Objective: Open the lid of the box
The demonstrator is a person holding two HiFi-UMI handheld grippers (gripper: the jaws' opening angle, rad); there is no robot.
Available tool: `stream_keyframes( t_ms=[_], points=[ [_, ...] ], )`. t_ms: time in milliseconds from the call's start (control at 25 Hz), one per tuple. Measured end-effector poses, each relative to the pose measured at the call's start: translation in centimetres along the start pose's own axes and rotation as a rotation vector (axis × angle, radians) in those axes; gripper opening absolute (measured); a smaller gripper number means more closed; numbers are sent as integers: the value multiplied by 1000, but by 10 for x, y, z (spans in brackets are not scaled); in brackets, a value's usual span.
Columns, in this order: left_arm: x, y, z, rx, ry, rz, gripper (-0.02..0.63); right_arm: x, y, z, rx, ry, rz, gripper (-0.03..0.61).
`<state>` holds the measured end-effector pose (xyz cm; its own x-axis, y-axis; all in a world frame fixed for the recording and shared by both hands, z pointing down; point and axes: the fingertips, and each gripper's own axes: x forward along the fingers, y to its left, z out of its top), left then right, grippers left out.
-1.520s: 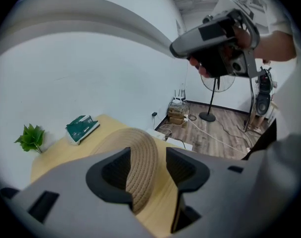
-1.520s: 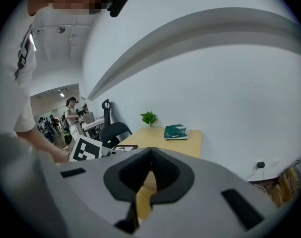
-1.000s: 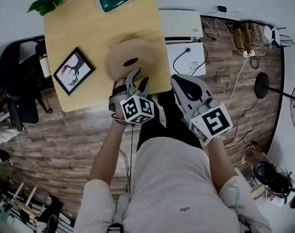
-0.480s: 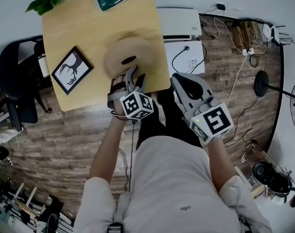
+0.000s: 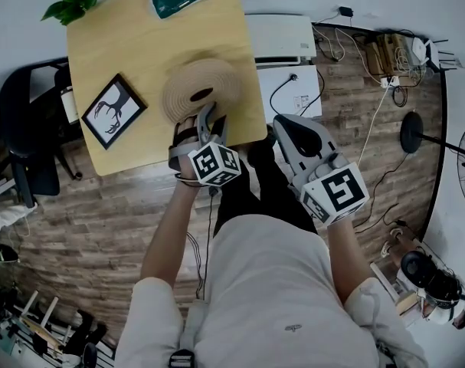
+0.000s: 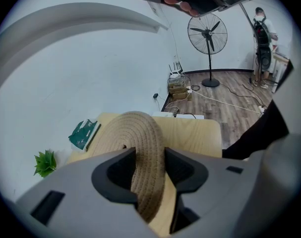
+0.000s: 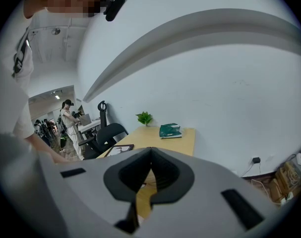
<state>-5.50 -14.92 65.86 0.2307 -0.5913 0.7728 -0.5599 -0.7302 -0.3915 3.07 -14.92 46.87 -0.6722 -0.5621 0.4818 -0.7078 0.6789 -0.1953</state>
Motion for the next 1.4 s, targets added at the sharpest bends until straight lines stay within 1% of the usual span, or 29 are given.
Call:
stream_keyframes(
  t_ms=[160,360,520,840,1000,1120,1400],
  points=[
    [-4,0,3,-9,4,-6,169,-4,1,-2,2,1,-4,0],
    [-12,6,9,-28,-11,-6,150,-6,2,2,-3,-14,-4,0],
    [-17,7,13,-16,-13,2,130,-9,1,6,-4,-27,-8,0],
    [-25,15,19,0,-20,13,117,-12,0,19,-16,-49,-10,0],
    [-32,22,24,22,-28,26,101,-12,0,28,-18,-62,-13,0],
    [-38,27,27,36,-34,33,92,-12,3,34,-22,-72,-9,0],
    [-51,42,32,42,-56,61,78,-9,10,48,-40,-100,8,0]
  ],
)
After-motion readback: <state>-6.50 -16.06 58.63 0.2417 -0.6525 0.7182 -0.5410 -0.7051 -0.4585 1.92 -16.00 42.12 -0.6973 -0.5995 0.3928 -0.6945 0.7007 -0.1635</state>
